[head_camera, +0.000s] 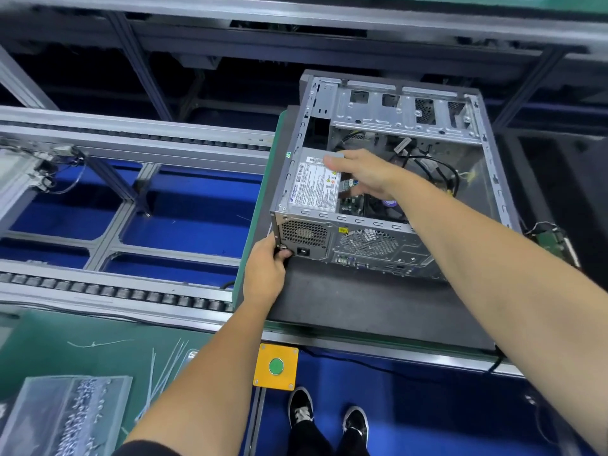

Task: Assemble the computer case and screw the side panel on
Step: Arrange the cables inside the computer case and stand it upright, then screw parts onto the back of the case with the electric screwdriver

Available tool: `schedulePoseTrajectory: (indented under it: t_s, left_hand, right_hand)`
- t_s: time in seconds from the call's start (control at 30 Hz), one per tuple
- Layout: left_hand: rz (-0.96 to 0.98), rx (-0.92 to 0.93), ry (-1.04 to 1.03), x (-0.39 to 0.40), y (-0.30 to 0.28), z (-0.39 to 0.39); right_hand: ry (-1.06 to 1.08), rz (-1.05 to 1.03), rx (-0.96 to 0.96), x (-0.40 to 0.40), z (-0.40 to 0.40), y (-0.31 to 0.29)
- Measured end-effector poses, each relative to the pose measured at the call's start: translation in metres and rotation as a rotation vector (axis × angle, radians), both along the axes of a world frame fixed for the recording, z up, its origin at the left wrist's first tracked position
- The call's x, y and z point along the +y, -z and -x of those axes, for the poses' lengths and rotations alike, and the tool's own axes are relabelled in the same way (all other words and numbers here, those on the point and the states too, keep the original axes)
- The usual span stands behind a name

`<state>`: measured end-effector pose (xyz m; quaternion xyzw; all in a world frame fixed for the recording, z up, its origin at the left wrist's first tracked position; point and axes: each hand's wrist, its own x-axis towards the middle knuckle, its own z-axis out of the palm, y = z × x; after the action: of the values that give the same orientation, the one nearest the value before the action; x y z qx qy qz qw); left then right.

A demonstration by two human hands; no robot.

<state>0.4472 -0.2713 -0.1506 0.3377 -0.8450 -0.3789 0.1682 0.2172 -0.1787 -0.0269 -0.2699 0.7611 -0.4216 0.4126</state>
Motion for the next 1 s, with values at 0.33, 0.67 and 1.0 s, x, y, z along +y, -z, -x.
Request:
schedulePoseTrajectory:
  t_s: [0.33,0.67,1.0]
  left_hand:
    - [-0.234,-0.055,0.118,-0.02,-0.027,-0.005]
    - [-0.166,0.268,0.097,-0.041,-0.203,0.093]
    - [-0.025,0.245,0.513,0.158,-0.21,0.204]
  right_hand:
    - [-0.046,-0.067,-0.034,-0.003,0.001,-0.014]
    - [0.044,-0.077,0.529,0.025,-0.034,-0.081]
    - [0.435,0.022,0.745,0.185,0.02,-0.12]
